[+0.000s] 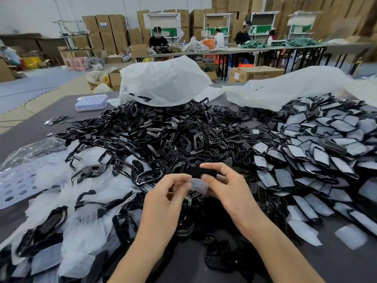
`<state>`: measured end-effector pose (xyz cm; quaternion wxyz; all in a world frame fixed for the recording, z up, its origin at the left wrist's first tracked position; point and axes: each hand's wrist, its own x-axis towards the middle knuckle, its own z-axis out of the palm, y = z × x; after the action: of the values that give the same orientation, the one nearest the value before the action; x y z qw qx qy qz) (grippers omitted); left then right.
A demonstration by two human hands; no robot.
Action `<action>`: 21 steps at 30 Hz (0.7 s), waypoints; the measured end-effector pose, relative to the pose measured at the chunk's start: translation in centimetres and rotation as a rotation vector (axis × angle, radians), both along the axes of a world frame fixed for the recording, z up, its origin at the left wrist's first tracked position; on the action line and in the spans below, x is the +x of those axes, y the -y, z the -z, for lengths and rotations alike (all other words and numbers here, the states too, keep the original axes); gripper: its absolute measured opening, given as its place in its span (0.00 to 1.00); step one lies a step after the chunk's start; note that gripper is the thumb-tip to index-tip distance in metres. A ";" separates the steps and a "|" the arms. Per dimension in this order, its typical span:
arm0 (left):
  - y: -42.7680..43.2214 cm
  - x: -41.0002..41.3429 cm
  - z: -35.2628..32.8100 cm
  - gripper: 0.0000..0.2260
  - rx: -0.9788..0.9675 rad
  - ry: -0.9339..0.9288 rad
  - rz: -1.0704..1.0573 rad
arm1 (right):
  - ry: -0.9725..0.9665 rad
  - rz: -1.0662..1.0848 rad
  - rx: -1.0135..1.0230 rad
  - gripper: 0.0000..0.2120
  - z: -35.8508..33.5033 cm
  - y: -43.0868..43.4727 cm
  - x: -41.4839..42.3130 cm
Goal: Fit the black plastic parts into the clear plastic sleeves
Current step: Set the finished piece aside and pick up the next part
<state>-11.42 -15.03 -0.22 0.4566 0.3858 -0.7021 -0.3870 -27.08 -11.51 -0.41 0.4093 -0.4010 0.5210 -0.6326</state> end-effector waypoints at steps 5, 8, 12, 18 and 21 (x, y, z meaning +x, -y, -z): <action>0.4 0.1 0.1 0.05 0.046 -0.088 -0.080 | -0.051 -0.067 0.009 0.12 -0.1 -0.2 0.4; 0.3 0.0 0.1 0.04 0.078 -0.117 -0.073 | -0.031 -0.109 0.008 0.10 -0.3 -0.3 0.7; 0.4 0.0 0.0 0.03 0.168 -0.210 -0.058 | -0.012 -0.145 0.003 0.12 -0.3 -0.4 1.1; 0.7 0.1 -0.2 0.06 0.195 -0.270 -0.050 | 0.180 -0.211 -0.035 0.12 -0.8 -0.5 1.8; 0.7 0.3 -0.3 0.04 0.195 -0.247 -0.018 | 0.105 -0.152 -0.042 0.07 -0.7 -0.4 1.8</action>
<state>-11.17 -15.70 0.03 0.5033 0.3841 -0.5961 -0.4938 -25.29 -11.08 0.26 0.4746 -0.4142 0.4535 -0.6305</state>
